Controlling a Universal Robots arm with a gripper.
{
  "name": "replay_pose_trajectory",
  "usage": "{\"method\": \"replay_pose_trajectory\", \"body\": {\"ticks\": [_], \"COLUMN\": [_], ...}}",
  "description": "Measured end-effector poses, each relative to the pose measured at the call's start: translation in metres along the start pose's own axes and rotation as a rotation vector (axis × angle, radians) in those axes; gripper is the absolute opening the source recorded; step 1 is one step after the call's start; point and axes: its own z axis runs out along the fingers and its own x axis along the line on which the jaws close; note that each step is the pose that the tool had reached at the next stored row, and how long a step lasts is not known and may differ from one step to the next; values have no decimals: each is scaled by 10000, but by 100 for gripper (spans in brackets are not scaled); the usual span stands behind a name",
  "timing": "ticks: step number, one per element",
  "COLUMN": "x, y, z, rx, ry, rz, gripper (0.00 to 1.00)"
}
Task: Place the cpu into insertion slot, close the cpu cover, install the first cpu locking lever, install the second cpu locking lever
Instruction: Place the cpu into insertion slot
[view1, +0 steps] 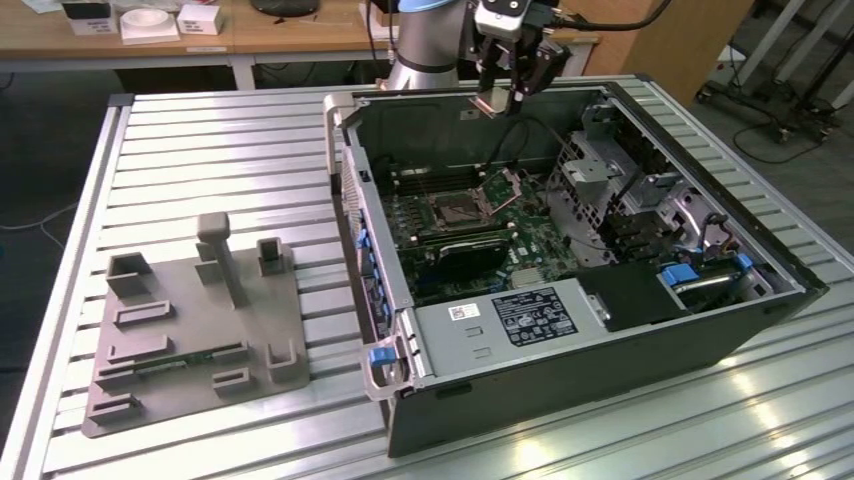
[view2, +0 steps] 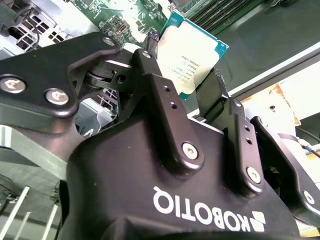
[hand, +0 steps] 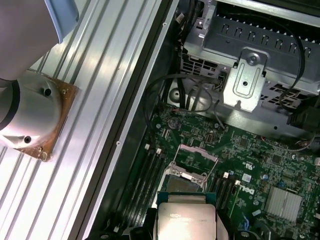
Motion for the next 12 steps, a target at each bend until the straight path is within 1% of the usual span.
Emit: {"method": "replay_pose_trajectory", "body": {"ticks": [12], "x": [0], "y": [0], "z": [0], "rx": [-8], "ry": [-36], "rz": [410], "gripper": [54]}}
